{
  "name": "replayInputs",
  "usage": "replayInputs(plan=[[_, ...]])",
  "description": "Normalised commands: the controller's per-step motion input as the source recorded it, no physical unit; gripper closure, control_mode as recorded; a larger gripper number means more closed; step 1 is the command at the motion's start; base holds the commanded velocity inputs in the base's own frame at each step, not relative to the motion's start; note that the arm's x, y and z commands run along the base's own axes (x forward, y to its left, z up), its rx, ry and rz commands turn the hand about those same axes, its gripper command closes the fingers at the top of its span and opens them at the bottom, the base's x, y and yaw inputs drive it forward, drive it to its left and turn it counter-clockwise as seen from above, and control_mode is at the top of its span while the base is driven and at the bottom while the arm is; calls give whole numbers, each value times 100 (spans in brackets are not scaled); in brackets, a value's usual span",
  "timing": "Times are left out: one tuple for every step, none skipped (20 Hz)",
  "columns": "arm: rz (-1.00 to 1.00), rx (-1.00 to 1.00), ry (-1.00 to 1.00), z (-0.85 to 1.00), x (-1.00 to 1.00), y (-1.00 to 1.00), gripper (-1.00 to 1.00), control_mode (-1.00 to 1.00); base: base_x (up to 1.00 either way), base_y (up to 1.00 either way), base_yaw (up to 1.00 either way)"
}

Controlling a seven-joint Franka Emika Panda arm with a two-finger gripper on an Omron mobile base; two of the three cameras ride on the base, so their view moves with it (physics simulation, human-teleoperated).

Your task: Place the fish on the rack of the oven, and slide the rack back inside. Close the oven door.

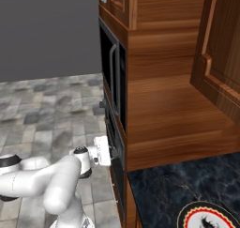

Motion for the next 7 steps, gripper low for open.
replayInputs(plan=[[0, 0, 0, 0, 0, 0, -100, -100, 0, 0, 0], [0, 0, 0, 0, 0, 0, -100, -100, 0, 0, 0], [0, 0, 0, 0, 0, 0, -100, -100, 0, 0, 0], [0, 0, 0, 0, 0, 0, -100, -100, 0, 0, 0], [0, 0, 0, 0, 0, 0, -100, -100, 0, 0, 0], [0, 0, 0, 0, 0, 0, -100, -100, 0, 0, 0], [0, 0, 0, 0, 0, 0, -100, -100, 0, 0, 0]])
